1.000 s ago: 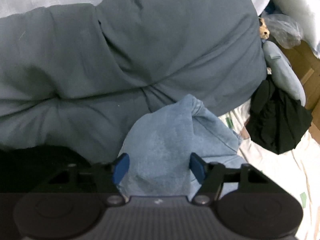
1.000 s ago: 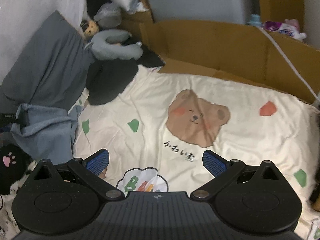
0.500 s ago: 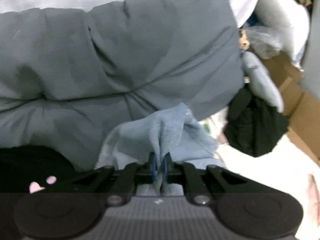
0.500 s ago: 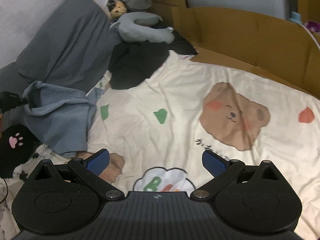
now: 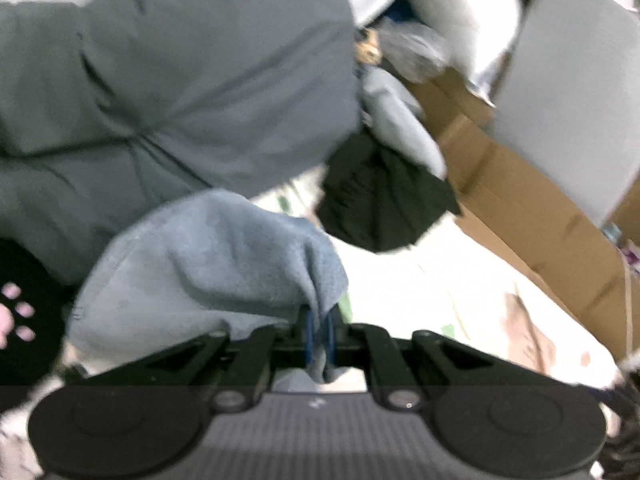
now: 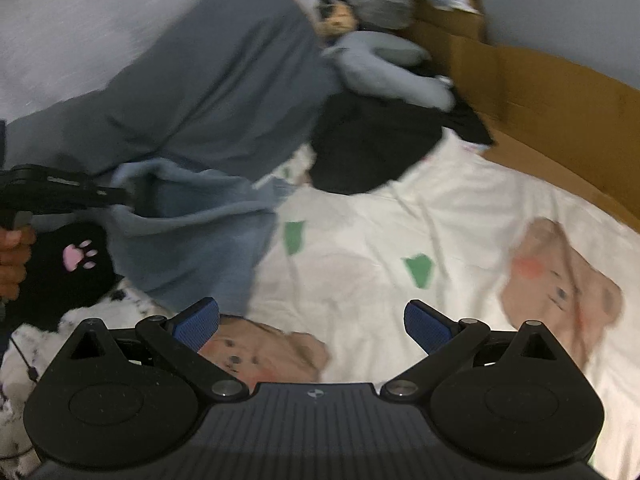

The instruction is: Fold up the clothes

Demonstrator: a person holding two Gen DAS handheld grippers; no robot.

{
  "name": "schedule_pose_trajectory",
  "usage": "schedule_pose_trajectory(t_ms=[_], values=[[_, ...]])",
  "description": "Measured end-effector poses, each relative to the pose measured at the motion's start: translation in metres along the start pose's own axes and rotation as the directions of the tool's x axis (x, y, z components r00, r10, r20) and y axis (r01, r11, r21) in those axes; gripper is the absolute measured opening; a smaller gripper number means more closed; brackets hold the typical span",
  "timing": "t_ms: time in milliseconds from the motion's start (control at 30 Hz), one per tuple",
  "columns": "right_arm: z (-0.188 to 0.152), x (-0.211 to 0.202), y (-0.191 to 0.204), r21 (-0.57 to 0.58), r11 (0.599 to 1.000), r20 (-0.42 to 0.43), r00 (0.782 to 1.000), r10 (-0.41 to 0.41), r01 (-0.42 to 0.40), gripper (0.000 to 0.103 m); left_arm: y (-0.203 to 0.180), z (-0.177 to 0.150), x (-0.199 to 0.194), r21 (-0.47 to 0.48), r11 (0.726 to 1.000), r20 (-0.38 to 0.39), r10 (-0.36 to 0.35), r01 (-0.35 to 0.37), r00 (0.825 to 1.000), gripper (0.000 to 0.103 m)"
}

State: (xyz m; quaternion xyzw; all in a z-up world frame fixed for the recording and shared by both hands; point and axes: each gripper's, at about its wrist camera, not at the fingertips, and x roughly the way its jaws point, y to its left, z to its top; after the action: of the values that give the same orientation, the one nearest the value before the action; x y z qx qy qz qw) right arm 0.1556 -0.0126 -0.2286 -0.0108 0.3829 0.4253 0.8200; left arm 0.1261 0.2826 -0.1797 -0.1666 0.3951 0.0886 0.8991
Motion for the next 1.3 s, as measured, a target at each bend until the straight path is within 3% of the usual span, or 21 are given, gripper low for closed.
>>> schedule_pose_trajectory(t_ms=[333,500,633,733,767,800,833,900,933,967,1033,1100,1200,1300], values=[[0.003,0.031,0.049,-0.133,0.977,-0.023,0.986,0.164,-0.166,0.101,-0.034,-0.044,0.005,0.033,0.991,-0.106,-0.128,0.132,0.986,0.006],[0.001,0.046,0.066,-0.154,0.963,-0.033,0.975,0.218,-0.22,0.085,-0.041,-0.047,0.004,0.045,0.983,-0.124,-0.173,0.18,0.977,0.006],[0.002,0.054,0.075,-0.14,0.955,-0.016,0.965,0.261,-0.26,0.081,-0.045,-0.045,0.006,0.034,0.975,-0.138,-0.211,0.218,0.968,0.006],[0.002,0.063,0.077,-0.124,0.951,-0.011,0.959,0.283,-0.282,0.06,-0.045,-0.048,0.007,0.041,0.975,-0.151,-0.21,0.218,0.966,0.007],[0.001,0.067,0.078,-0.118,0.951,-0.016,0.958,0.287,-0.287,0.04,-0.044,-0.049,0.007,0.037,0.975,-0.157,-0.211,0.22,0.965,0.007],[0.001,0.071,0.078,-0.111,0.95,-0.023,0.956,0.292,-0.292,0.029,-0.043,-0.048,0.008,0.032,0.974,-0.16,-0.216,0.223,0.963,0.008],[0.0,0.073,0.076,-0.096,0.949,-0.027,0.954,0.299,-0.3,0.028,-0.042,-0.047,0.007,0.025,0.973,-0.162,-0.222,0.229,0.962,0.009],[-0.001,0.076,0.071,-0.06,0.95,-0.027,0.952,0.305,-0.306,0.014,-0.039,-0.044,0.005,0.012,0.971,-0.164,-0.234,0.24,0.958,0.011],[-0.002,0.077,0.069,-0.052,0.955,-0.032,0.957,0.289,-0.291,0.013,-0.037,-0.043,0.003,0.009,0.971,-0.159,-0.233,0.237,0.96,0.015],[-0.004,0.078,0.067,-0.048,0.961,-0.038,0.962,0.27,-0.272,0.013,-0.033,-0.042,0.0,0.014,0.975,-0.145,-0.217,0.222,0.965,0.019],[-0.007,0.077,0.057,-0.014,0.969,-0.045,0.969,0.245,-0.246,0.012,-0.026,-0.04,-0.007,0.022,0.981,-0.116,-0.186,0.19,0.976,0.041],[-0.011,0.075,0.046,0.019,0.973,-0.047,0.972,0.229,-0.228,0.011,-0.012,-0.04,-0.007,0.012,0.992,-0.101,-0.125,0.127,0.987,0.05],[-0.016,0.07,0.035,0.043,0.977,-0.046,0.976,0.211,-0.209,0.011,0.015,-0.042,0.0,-0.008,1.0,-0.098,0.007,-0.008,0.995,0.051],[-0.02,0.062,0.024,0.076,0.978,-0.046,0.979,0.197,-0.193,0.01,0.043,-0.048,0.006,-0.036,0.991,-0.104,0.128,-0.132,0.986,0.055]])
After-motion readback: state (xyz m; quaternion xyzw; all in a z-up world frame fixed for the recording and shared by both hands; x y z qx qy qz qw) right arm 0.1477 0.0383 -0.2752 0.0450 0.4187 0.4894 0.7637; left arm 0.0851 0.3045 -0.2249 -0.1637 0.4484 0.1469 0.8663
